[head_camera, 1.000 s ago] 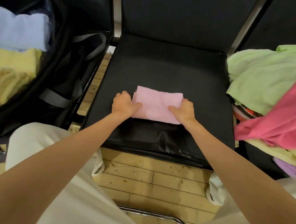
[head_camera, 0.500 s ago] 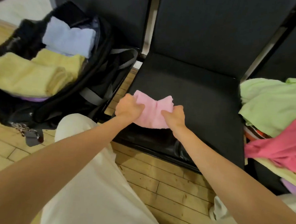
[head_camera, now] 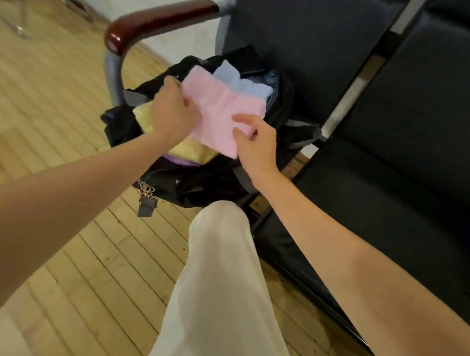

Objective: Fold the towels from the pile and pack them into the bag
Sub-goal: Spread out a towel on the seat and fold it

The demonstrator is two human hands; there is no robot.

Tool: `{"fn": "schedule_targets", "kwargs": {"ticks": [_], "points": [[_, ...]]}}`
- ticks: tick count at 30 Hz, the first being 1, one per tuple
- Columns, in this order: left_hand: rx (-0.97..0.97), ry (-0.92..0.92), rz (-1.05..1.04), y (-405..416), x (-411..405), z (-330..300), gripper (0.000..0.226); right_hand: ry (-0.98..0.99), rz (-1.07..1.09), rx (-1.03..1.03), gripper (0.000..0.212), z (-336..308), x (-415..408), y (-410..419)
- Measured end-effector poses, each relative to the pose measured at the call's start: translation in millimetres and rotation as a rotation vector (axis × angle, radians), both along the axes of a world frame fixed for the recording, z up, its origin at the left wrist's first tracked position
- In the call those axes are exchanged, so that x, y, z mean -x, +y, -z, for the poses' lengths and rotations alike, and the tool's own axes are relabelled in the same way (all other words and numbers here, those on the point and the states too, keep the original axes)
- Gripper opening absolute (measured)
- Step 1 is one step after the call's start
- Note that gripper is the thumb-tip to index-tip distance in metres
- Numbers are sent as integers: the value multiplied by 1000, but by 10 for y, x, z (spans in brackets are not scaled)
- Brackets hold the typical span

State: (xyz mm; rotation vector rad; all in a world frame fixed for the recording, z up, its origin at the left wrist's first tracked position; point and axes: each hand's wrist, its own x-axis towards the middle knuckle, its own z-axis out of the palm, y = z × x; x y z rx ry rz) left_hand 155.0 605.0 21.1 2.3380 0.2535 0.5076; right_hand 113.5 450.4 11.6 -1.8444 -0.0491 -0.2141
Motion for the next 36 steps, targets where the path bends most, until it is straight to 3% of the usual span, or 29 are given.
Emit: {"fn": "schedule_targets", "kwargs": {"ticks": [8, 15, 19, 27, 36], "points": [[-144, 38, -91, 539, -260, 130, 29, 131, -184, 238, 47, 227, -378, 530], [-412, 341, -104, 587, -316, 365, 27, 199, -337, 377, 44, 415, -454, 523], [-516, 318, -83, 393, -168, 367, 46, 192, -343, 401, 41, 351, -392, 403], [-367, 238, 263, -194, 279, 270, 49, 288, -240, 642, 40, 277, 81, -573], [-631, 204, 854, -1782, 946, 197, 56, 397, -40, 1016, 53, 205, 1256, -2231]]}}
